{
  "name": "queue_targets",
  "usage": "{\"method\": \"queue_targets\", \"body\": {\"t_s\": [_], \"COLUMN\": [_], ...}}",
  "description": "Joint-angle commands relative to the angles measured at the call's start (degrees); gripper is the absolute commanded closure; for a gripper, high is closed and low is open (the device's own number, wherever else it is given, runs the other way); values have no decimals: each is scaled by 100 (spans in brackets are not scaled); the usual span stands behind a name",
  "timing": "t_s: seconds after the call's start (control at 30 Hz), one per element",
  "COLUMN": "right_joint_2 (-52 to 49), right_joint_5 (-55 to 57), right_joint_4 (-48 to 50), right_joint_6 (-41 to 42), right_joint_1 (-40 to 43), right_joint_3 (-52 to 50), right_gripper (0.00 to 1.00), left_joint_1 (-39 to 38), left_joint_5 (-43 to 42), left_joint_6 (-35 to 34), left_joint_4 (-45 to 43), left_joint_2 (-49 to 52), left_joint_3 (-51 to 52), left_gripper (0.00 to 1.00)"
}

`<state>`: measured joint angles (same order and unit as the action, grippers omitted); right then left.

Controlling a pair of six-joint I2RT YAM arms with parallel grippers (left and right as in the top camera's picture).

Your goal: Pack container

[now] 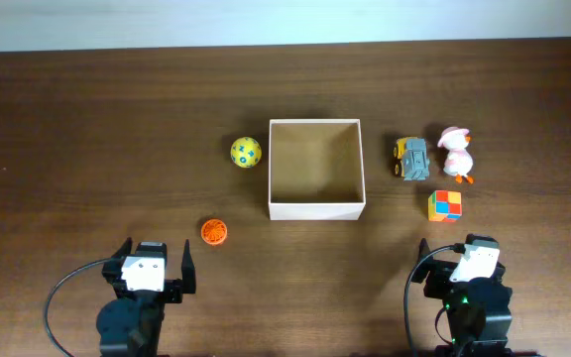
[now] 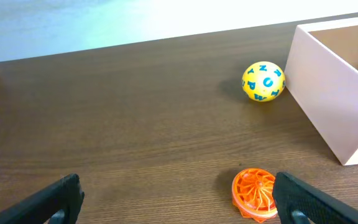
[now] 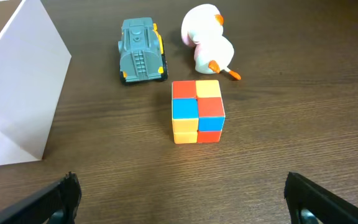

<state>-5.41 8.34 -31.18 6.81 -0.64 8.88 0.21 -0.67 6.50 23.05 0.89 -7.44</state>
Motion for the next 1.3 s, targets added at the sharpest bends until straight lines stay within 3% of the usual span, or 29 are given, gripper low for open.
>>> {"method": "queue_targets", "body": {"t_s": [0.0,1.27], "right_joint_2": [22,22], "right_joint_5": [31,-319], "right_joint_4": [11,61], "right_joint_6": [-39,-37], "right_joint_1": [35,35], "right_joint_3": [-44,-44], "right_gripper": [1,1], "left_joint_1": [33,33], "left_joint_5": [-66,-66], "left_joint_6": [109,46], "left_joint_4": [-28,-28], "left_joint_2": [-22,-22], "left_joint_3": [61,61], "left_gripper": [1,1]}}
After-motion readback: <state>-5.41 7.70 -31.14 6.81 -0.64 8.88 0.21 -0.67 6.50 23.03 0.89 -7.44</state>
